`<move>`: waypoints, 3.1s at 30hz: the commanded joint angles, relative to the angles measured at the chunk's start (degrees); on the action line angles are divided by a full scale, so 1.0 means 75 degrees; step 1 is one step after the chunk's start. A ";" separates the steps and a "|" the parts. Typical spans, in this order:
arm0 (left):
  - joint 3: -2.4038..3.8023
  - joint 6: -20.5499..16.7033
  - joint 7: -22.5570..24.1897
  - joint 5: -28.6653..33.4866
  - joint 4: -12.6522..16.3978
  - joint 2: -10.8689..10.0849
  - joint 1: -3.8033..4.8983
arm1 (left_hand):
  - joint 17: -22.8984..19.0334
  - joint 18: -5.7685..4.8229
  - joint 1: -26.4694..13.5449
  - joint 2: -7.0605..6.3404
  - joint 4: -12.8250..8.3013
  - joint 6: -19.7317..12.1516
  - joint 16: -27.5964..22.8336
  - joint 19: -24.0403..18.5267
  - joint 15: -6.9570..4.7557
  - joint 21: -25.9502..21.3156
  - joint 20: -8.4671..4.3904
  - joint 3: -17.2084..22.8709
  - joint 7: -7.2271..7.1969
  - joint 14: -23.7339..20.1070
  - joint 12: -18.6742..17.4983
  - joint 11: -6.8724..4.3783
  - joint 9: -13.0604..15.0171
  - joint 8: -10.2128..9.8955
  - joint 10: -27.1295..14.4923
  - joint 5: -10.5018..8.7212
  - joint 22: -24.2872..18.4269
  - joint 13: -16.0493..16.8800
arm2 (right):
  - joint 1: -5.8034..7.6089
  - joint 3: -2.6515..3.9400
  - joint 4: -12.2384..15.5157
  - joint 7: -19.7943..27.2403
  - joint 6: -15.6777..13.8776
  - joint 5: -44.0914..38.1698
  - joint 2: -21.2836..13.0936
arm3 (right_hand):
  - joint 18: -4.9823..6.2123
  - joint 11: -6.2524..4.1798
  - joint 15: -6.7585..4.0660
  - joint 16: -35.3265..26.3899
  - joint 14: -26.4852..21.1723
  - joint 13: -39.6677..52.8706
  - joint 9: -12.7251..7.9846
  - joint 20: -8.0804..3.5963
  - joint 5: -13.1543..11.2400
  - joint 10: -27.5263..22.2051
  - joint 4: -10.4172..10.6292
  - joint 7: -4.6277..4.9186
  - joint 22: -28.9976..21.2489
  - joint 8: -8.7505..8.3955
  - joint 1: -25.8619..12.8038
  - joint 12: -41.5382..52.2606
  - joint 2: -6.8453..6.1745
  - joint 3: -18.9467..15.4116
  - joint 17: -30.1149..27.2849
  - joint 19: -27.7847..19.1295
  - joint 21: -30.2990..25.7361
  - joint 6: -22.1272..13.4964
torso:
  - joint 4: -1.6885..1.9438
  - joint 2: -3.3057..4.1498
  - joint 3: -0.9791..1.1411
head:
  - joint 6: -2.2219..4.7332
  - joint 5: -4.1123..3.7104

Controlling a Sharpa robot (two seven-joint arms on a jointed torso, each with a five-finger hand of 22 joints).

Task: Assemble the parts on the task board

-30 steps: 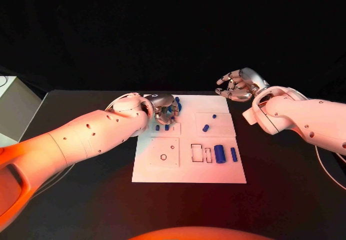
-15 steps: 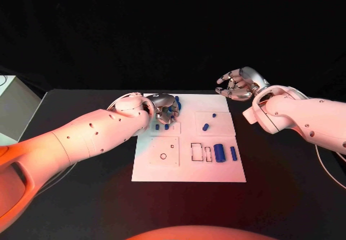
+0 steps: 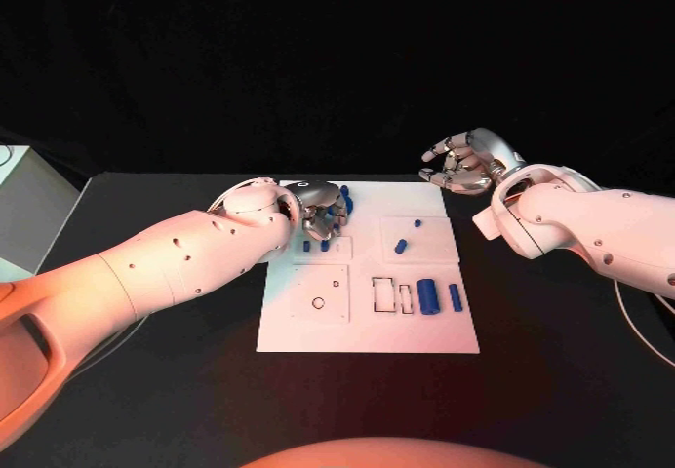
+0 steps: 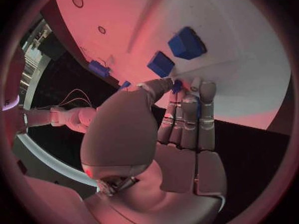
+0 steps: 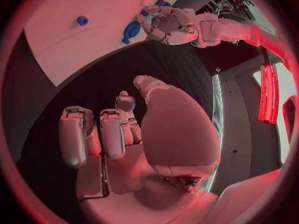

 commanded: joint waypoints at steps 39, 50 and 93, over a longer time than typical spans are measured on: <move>-0.0023 0.0023 0.0108 0.0151 -0.0001 -0.0014 -0.0028 | 0.0472 -0.0244 -0.0102 0.0221 -0.0359 0.0448 0.0872 0.0499 -0.0120 0.1117 -0.0097 0.0214 0.0013 0.0552 0.0354 -0.0170 -0.0183 -0.0015 0.0629 -0.0087 0.1084 -0.0080 | 0.0000 0.0002 0.0012 0.0084 0.0018 -0.0032 -0.0001 | 0.0143 0.0005 -0.0055 -0.0047 0.0403 -0.0034 0.0012 -0.0046 0.0050 -0.0005 0.0026 0.0040 0.1327 0.0038 -0.0044 -0.0055 -0.0058 0.0058 0.0489 0.0378 -0.0022 -0.0004 | 0.0007 -0.0005 0.0003 | -0.0004 -0.0004; -0.0023 0.0155 0.0037 0.0217 -0.0007 -0.0021 -0.0027 | 0.0105 -0.0195 -0.0443 -0.0019 -0.0176 0.0176 0.0811 0.0281 0.0035 0.0796 0.0034 0.0029 -0.0007 0.0291 -0.0006 0.0005 -0.0267 -0.0182 0.0377 -0.0076 0.0830 -0.0271 | 0.0000 0.0002 0.0020 0.0082 0.0016 -0.0032 -0.0010 | 0.0143 0.0005 -0.0055 -0.0047 0.0403 -0.0034 0.0012 -0.0046 0.0050 -0.0005 0.0026 0.0040 0.1327 0.0038 -0.0044 -0.0055 -0.0058 0.0058 0.0489 0.0378 -0.0022 -0.0004 | -0.0001 0.0001 0.0003 | -0.0011 0.0000; -0.0092 -0.0472 0.0226 0.0092 -0.0041 0.0033 -0.0032 | 0.1000 -0.0429 0.0140 0.0457 -0.0620 0.0910 0.1465 0.1290 -0.0202 0.1757 -0.0167 0.0309 0.0016 0.1218 -0.0222 -0.0250 -0.0133 0.0113 0.1375 -0.0069 0.1790 -0.0438 | 0.0000 0.0002 0.0021 0.0088 0.0026 -0.0032 -0.0003 | 0.0144 -0.0002 -0.0061 -0.0059 0.0405 -0.0076 0.0022 -0.0052 0.0059 0.0030 0.0026 0.0033 0.1327 0.0058 -0.0069 -0.0068 -0.0061 0.0088 0.0483 0.0380 -0.0026 0.0009 | -0.0001 0.0002 -0.0002 | -0.0022 -0.0013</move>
